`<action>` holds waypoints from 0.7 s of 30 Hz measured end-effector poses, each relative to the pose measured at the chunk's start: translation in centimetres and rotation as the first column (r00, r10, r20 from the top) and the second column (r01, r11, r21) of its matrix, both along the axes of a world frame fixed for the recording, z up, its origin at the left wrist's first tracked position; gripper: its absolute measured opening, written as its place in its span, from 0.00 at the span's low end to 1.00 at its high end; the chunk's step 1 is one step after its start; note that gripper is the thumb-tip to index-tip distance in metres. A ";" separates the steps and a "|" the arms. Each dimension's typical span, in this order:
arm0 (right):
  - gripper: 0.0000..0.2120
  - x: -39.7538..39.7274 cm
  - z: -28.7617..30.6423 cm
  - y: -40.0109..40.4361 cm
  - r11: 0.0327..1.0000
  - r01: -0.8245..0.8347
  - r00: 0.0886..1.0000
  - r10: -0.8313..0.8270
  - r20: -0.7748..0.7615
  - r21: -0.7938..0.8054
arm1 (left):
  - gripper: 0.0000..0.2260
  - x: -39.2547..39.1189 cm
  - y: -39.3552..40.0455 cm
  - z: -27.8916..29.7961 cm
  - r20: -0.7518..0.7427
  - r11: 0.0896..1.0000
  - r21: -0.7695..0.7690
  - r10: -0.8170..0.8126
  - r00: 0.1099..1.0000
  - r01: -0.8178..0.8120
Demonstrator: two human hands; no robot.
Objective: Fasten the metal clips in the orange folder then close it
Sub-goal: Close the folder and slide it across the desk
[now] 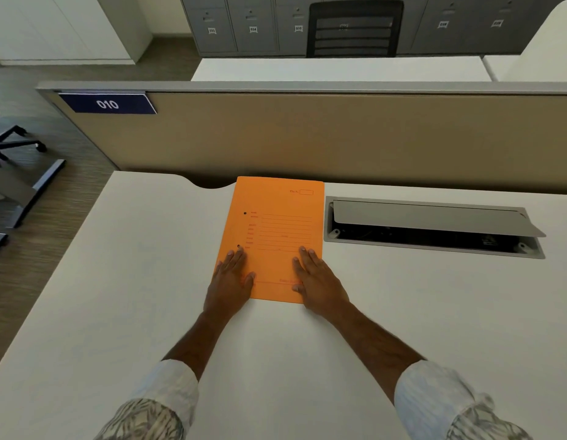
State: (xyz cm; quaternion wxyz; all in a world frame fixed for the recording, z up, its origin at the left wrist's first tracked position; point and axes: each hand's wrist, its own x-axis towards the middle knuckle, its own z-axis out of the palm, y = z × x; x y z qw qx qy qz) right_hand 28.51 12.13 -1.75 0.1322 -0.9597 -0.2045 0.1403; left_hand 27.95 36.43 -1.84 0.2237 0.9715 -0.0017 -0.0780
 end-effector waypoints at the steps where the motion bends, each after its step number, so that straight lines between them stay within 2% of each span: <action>1: 0.33 0.0 0.0 0.0 1.000 0.001 1.000 -0.001 -0.001 0.001 | 0.29 0.0 0.0 0.0 0.002 1.000 -0.001 -0.001 1.000 0.001; 15: 0.33 -1.3 -0.3 0.2 1.000 0.013 1.000 -0.014 0.006 0.022 | 0.32 -0.7 0.5 -0.4 0.011 1.000 -0.002 -0.014 1.000 0.014; 21: 0.33 -1.4 -0.1 0.2 1.000 -0.008 1.000 0.008 0.008 -0.001 | 0.32 -0.9 0.3 -0.3 0.023 0.999 0.048 -0.027 0.999 0.025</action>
